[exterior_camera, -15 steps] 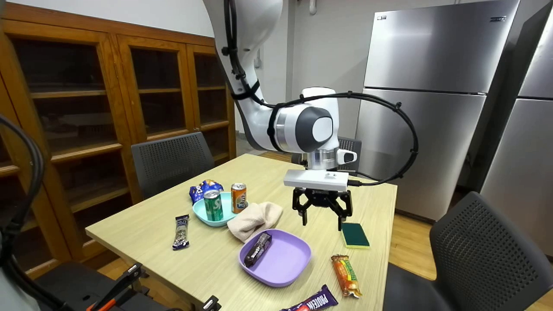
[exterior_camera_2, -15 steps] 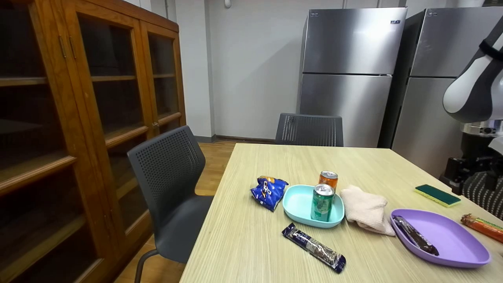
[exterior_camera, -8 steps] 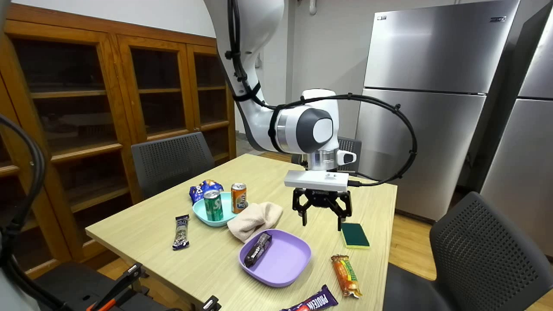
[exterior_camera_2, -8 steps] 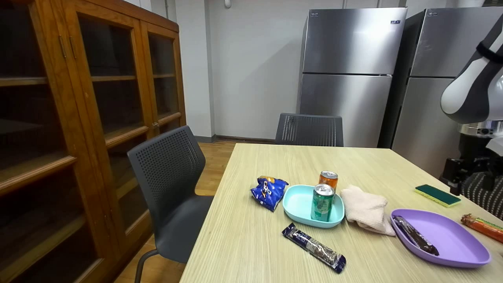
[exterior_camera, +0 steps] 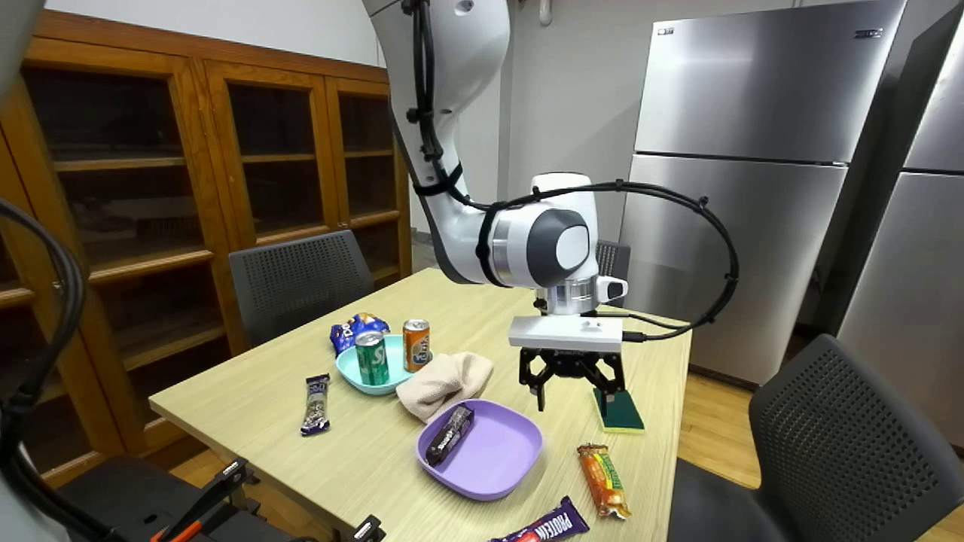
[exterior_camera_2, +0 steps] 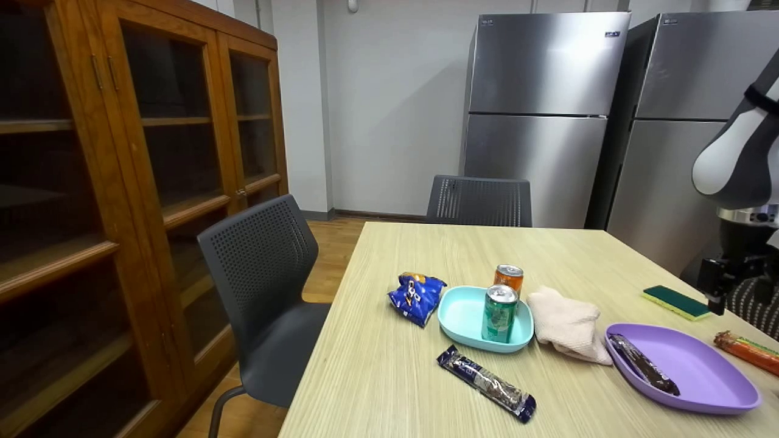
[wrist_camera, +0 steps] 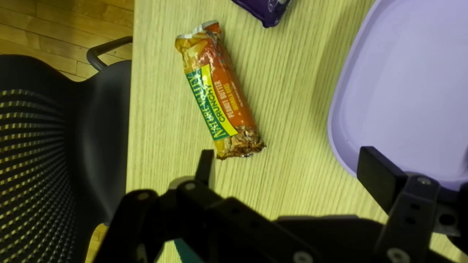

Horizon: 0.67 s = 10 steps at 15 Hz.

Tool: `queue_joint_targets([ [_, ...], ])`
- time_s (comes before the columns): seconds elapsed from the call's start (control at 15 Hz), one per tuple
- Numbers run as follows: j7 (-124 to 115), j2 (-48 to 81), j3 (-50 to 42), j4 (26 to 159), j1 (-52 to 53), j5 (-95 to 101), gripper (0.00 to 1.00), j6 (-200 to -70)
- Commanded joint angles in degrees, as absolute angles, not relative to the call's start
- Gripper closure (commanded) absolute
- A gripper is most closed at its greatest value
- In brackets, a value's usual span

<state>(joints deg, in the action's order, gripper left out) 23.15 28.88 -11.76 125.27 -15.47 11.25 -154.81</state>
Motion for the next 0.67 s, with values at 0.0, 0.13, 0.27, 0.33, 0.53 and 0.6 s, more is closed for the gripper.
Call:
queue_joint_targets([
  [0.0, 27.9, 31.7, -9.8, 122.7, -19.6, 11.7, 0.0, -155.4],
  [0.13, 32.0, 33.1, -8.3, 121.5, -22.1, 11.5, 0.0, -156.1],
  [0.27, 35.6, 34.7, -7.3, 120.1, -24.0, 12.1, 0.0, -156.9],
  [0.33, 37.7, 35.6, -6.6, 119.3, -25.1, 11.8, 0.0, -157.1],
  [0.53, 43.9, 38.0, -4.4, 117.1, -27.8, 11.3, 0.0, -157.6],
  [0.6, 45.5, 38.9, -4.0, 116.5, -28.3, 11.2, 0.0, -157.8],
])
